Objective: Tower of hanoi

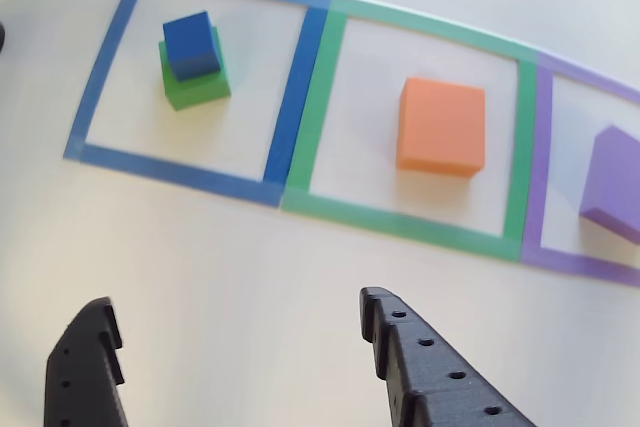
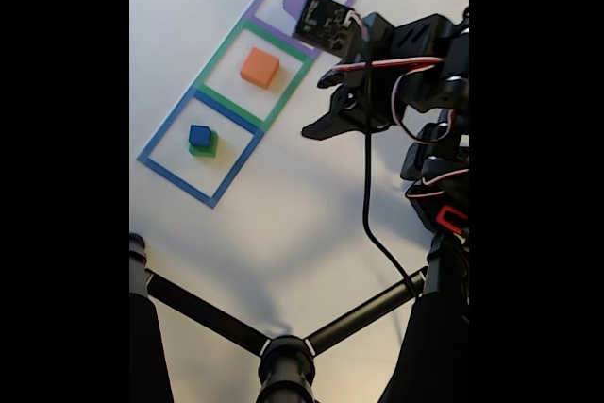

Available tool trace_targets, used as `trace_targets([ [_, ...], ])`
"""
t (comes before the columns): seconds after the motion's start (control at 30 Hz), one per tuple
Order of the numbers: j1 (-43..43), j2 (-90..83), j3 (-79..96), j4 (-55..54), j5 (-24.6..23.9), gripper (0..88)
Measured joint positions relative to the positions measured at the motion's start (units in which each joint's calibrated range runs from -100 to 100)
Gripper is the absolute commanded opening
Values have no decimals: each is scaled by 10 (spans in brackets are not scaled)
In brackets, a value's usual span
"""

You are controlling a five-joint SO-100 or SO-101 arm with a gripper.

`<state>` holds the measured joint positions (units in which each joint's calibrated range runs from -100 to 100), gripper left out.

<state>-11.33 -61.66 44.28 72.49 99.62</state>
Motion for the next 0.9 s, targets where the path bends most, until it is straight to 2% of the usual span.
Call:
trace_targets([
  [0.2, 0, -2, 153, -203, 4, 408],
  [0.37, -1, -2, 273, -364, 0, 421],
  [0.53, -9, 3, 405, -575, 0, 421],
  [0.9, 1, 165, 485, -888, 4, 432],
])
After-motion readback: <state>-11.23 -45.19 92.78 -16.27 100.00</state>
